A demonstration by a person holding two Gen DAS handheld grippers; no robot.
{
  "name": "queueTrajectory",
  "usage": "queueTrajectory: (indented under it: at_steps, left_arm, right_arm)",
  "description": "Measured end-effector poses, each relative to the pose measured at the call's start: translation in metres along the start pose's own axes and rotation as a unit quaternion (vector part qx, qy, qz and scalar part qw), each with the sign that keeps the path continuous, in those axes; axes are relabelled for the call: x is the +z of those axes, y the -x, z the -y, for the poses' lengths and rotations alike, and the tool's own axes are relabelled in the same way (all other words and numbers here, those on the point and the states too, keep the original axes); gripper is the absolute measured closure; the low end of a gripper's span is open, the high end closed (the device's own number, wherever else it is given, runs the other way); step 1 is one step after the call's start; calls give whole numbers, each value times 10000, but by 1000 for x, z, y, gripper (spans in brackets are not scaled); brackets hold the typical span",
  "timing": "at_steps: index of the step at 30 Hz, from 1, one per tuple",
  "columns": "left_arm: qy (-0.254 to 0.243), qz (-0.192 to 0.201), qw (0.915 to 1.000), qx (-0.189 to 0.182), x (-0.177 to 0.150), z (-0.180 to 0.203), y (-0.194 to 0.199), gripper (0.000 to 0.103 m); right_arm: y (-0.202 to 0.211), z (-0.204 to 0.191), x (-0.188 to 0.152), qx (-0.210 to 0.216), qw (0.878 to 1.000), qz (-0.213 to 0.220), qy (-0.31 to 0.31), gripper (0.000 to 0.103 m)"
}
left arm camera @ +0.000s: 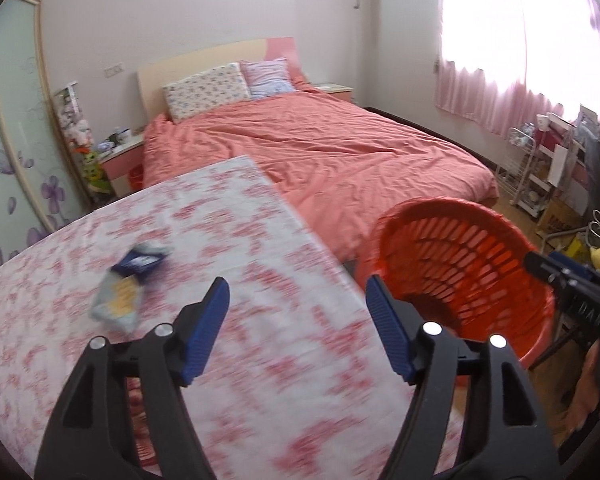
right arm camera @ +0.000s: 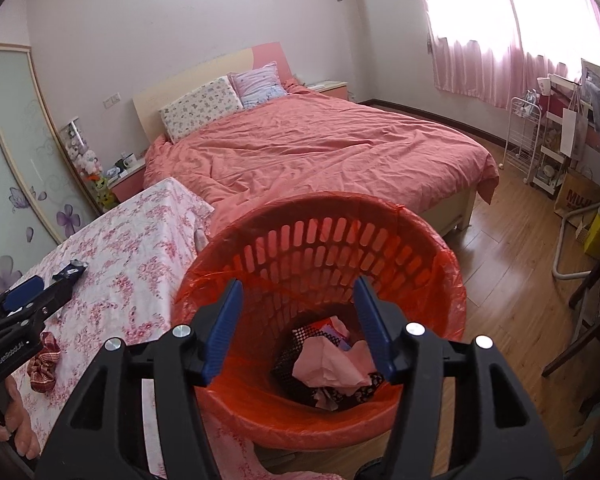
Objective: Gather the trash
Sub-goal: 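Move both open tools back toward the remaining items on the bed, then grasp the brown plaid scrunchie with the left tool while the right tool grasps the cracker wrapper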
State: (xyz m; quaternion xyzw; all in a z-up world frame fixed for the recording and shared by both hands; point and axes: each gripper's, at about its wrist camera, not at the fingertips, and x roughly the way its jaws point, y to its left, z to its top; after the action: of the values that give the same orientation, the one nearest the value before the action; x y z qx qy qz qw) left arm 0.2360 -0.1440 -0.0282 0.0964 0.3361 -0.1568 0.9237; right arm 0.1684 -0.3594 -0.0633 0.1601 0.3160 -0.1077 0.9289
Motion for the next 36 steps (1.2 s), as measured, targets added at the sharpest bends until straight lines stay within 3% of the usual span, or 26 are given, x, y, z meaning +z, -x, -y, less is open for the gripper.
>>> queueTrajectory:
  at_steps: [7, 11, 19, 21, 23, 26, 31, 36]
  left_arm:
    - [334, -13, 9981, 509, -34, -68, 27, 21]
    - [498, -224, 9957, 746, -59, -101, 30, 15]
    - [561, -809, 9898, 1029, -89, -116, 4, 12]
    - [633, -894, 9890, 995, -92, -120, -2, 17]
    - [821, -1007, 9884, 789, -94, -127, -7, 37]
    - [985, -1038, 9879, 599, -95, -134, -8, 58]
    - [1111, -912, 9863, 807, -96, -166, 1, 66]
    - [1530, -914, 9730, 1465, -103, -233, 8, 66]
  right_arm:
    - [1, -43, -10, 195, 9992, -75, 355, 45]
    - [-2, -70, -19, 342, 9976, -186, 580, 45]
    - [-5, -111, -36, 576, 9937, -394, 880, 45]
    - [-4, -121, -39, 616, 9925, -414, 972, 45]
    - [-5, -130, -40, 650, 9913, -436, 1054, 45]
    - [-8, -143, -43, 701, 9898, -478, 1142, 45]
    - [-14, -166, -48, 831, 9863, -576, 1306, 45]
    - [-26, -200, -56, 1029, 9801, -722, 1537, 45]
